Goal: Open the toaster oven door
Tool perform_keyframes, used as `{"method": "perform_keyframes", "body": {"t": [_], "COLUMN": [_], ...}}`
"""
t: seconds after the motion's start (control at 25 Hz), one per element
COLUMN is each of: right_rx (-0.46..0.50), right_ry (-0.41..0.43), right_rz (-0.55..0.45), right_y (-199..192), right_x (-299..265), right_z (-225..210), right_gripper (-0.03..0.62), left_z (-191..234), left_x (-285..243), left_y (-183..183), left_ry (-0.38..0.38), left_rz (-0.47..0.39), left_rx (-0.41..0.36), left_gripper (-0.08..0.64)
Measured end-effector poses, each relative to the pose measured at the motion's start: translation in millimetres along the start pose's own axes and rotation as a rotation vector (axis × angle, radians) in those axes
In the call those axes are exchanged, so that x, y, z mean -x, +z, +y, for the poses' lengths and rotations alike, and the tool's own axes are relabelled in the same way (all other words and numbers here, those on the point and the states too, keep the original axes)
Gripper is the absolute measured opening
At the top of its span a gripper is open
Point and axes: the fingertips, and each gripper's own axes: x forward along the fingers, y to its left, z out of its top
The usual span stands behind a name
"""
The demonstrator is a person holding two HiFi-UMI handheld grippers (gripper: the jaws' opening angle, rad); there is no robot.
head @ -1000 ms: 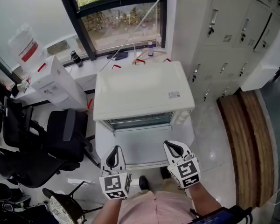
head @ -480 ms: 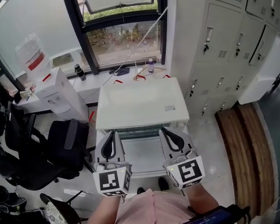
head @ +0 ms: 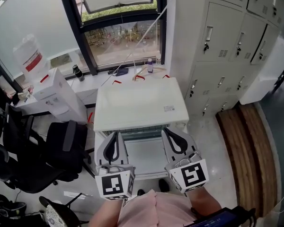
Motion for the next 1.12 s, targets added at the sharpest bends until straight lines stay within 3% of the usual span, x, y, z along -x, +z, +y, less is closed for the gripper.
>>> {"method": "perform_keyframes", "body": {"t": [0.08,0.32,0.48,0.6,0.8,1.12], "right_rx": [0.0,-0.009,0.003,0.015,0.008,-0.005], "right_ry": [-0.002,-0.002,0.0,0.002,-0.004,0.0], "right_rz": [0.003,0.003,-0.02,-0.016,-0.046,-0.009], "right_y": [-1.0,-2.2,1.2,0.7,4.9,-1.9], "right_x": [0.2,0.3,0.9,2.9,4.8,10.9], "right_z": [0.0,-1.8,-1.1,-0.2,-1.8,0.8], "right_gripper": [0.0,0.0,0.0,0.0,0.0,0.0], "left_z": [-1.5,-7.6,-6.5,-10.7,-15.7,-15.4], "left_x": [-0.1,-2.6,-1.3,-1.6,-0.7,2.1], "left_y": [-1.3,0.2,-0.4,3.6,1.5,-0.3], "left_ry": [-0.003,-0.019,-0.011,-0.019,-0.027,-0.025], "left_rz": [0.026,-0.025,0.022,-0.028,-0.027,-0.007], "left_rx": [0.001,0.006,0.0,0.016,0.018,-0.002], "left_gripper": [0.014,0.014,0.014,0.014,0.014,0.014]}}
